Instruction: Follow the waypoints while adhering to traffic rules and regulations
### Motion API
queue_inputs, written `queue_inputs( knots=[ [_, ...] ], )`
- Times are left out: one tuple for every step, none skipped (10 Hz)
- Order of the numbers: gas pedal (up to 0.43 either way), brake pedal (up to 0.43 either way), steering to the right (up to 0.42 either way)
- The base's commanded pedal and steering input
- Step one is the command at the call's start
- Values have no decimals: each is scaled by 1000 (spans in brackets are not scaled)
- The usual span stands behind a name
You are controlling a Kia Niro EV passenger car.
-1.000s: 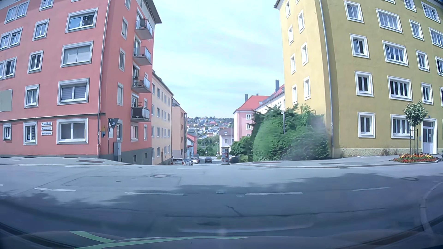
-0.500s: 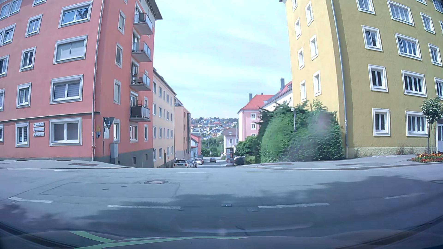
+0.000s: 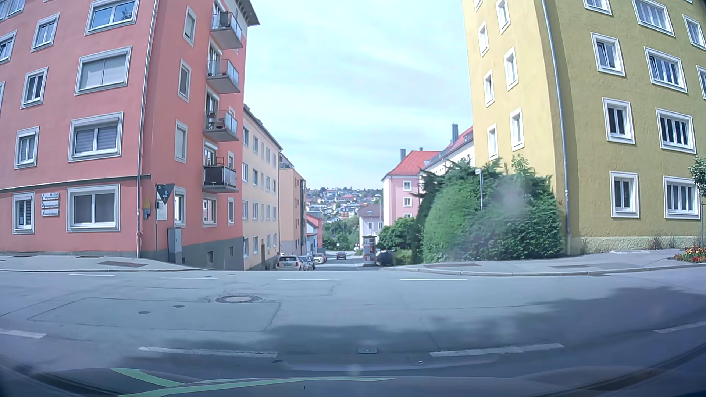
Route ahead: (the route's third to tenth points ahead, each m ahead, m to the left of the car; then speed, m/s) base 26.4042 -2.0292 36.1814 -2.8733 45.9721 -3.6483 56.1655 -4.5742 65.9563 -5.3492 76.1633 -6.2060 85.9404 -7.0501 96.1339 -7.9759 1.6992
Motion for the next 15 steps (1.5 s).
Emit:
queue_inputs(
  knots=[
    [0, 244, -22],
    [0, 244, -22],
    [0, 244, -22],
    [0, 238, -22],
    [0, 232, -22],
    [0, 220, -22],
    [0, 183, -23],
    [0, 140, -23],
    [0, 116, -24],
    [0, 116, -26],
    [0, 116, -28],
    [0, 116, -30],
    [0, 116, -31],
    [0, 98, -31],
    [0, 43, -31]
  ],
)
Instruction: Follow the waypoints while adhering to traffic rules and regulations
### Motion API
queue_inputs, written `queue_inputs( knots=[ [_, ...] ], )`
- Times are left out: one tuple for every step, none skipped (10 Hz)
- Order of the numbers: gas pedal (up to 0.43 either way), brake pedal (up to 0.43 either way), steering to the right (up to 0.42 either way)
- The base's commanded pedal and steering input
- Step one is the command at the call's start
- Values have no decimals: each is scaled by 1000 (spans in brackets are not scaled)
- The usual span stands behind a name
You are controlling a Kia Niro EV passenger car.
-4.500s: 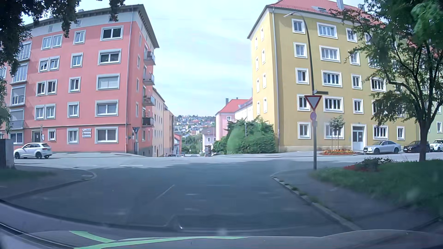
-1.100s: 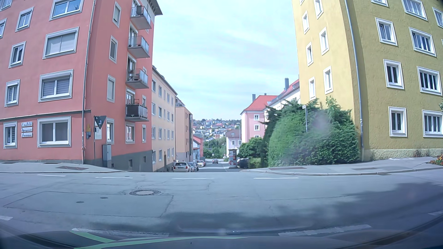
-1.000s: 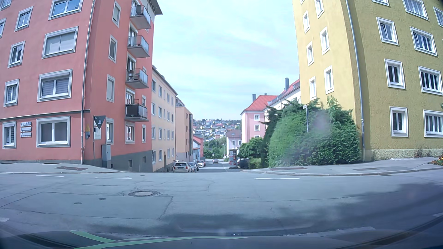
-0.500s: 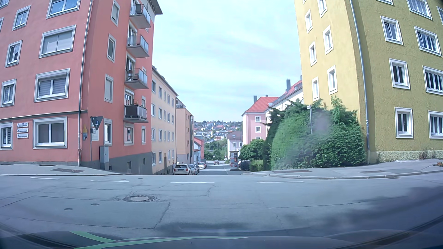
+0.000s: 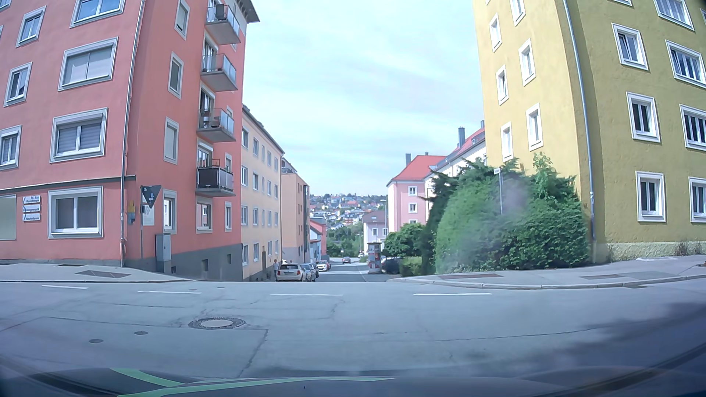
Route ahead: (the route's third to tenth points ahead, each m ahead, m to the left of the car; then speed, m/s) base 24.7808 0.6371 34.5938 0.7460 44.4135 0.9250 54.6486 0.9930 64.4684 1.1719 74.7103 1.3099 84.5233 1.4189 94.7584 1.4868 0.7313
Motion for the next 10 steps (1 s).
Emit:
queue_inputs(
  knots=[
    [0, 0, -31],
    [0, 0, -31],
    [0, 0, -31],
    [0, 0, -31],
    [0, 0, -31],
    [87, 0, -31],
    [150, 0, -32],
    [150, 0, -31],
    [150, 0, -32],
    [150, 0, -34]
  ],
)
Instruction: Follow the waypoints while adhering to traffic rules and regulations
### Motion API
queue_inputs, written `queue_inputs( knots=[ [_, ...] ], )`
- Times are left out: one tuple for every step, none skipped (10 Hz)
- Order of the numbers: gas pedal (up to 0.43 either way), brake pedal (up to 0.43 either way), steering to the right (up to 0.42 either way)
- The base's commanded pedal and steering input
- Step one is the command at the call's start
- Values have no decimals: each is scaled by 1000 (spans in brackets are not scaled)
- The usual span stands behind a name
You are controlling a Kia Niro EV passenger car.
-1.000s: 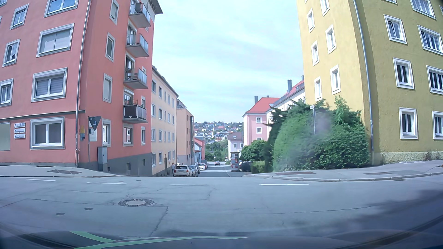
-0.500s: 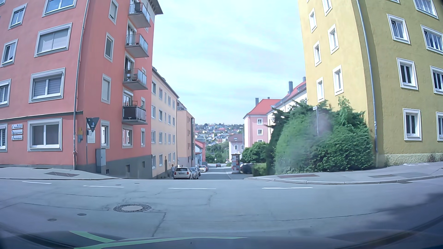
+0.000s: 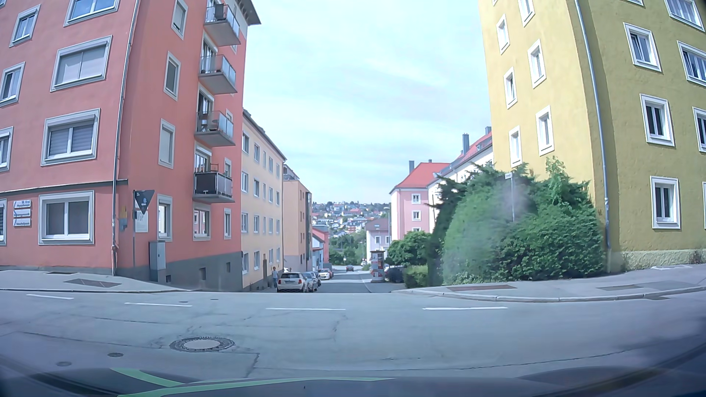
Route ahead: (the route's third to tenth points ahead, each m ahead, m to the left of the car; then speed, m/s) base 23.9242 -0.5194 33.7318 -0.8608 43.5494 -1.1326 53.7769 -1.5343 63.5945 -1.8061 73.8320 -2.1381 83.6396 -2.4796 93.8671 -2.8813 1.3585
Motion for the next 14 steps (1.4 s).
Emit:
queue_inputs(
  knots=[
    [150, 0, -38],
    [150, 0, -41],
    [169, 0, -43],
    [177, 0, -44],
    [189, 0, -44],
    [197, 0, -44],
    [197, 0, -44],
    [209, 0, -45],
    [209, 0, -45],
    [228, 0, -45],
    [228, 0, -45],
    [228, 0, -45],
    [228, 0, -45],
    [228, 0, -47]
  ],
)
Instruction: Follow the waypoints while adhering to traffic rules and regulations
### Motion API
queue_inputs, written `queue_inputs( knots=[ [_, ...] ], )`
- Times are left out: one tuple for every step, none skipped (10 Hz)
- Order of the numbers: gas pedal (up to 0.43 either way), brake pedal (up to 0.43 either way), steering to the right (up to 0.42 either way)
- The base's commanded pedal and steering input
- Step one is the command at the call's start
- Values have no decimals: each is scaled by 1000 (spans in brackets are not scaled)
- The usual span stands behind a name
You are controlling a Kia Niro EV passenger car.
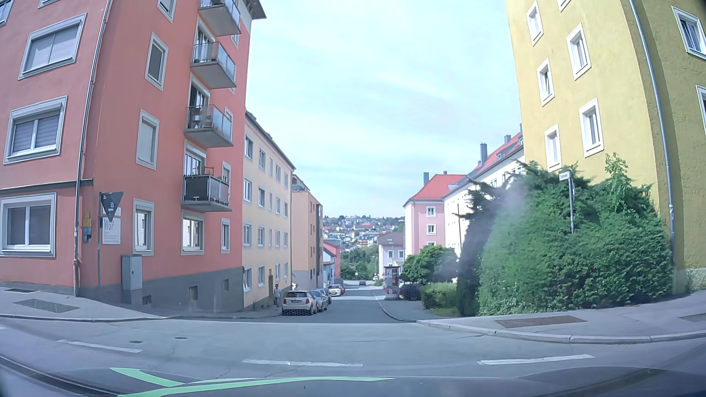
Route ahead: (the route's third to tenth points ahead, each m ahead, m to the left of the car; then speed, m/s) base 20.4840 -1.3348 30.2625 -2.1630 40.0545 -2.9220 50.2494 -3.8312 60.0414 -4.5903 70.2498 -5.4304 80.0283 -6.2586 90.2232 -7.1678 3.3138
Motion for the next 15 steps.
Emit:
queue_inputs(
  knots=[
    [228, 0, -50],
    [228, 0, -53],
    [228, 0, -53],
    [228, 0, -45],
    [228, 0, -38],
    [228, 0, -30],
    [228, 0, -18],
    [228, 0, -6],
    [220, 0, -1],
    [220, 0, 2],
    [220, 0, 6],
    [209, 0, 10],
    [197, 0, 17],
    [197, 0, 22],
    [189, 0, 23]
  ],
)
